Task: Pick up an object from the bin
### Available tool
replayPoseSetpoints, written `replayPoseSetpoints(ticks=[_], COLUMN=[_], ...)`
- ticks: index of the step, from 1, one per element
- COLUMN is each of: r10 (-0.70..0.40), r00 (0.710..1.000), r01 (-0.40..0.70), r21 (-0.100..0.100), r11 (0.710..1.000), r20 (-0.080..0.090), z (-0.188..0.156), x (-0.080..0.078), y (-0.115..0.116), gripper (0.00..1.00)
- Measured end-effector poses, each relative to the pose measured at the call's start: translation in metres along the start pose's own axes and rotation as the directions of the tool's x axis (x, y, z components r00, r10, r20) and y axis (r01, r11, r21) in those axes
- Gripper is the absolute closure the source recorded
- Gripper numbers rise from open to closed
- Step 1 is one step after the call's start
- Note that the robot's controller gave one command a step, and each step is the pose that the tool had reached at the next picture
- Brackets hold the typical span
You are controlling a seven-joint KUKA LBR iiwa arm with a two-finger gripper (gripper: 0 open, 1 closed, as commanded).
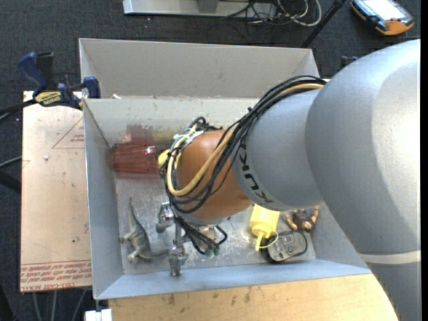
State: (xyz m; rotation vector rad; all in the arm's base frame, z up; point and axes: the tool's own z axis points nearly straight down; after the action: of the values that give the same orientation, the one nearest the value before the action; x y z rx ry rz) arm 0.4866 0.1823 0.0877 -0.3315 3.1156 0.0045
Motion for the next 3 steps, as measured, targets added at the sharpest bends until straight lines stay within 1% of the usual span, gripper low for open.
replayPoseSetpoints(ticks=[1, 2, 3], r10=[-0.078, -0.348, -0.492], r00=[0.997, 0.938, 0.871], r01=[0.078, 0.348, 0.492], r21=[-0.001, 0.001, -0.002], r11=[0.997, 0.938, 0.871], r20=[0.026, 0.010, -0.011], z=[0.022, 0.019, 0.016], x=[-0.014, -0.021, -0.052], y=[0.002, 0.011, 0.026], gripper=[0.00, 0.00, 1.00])
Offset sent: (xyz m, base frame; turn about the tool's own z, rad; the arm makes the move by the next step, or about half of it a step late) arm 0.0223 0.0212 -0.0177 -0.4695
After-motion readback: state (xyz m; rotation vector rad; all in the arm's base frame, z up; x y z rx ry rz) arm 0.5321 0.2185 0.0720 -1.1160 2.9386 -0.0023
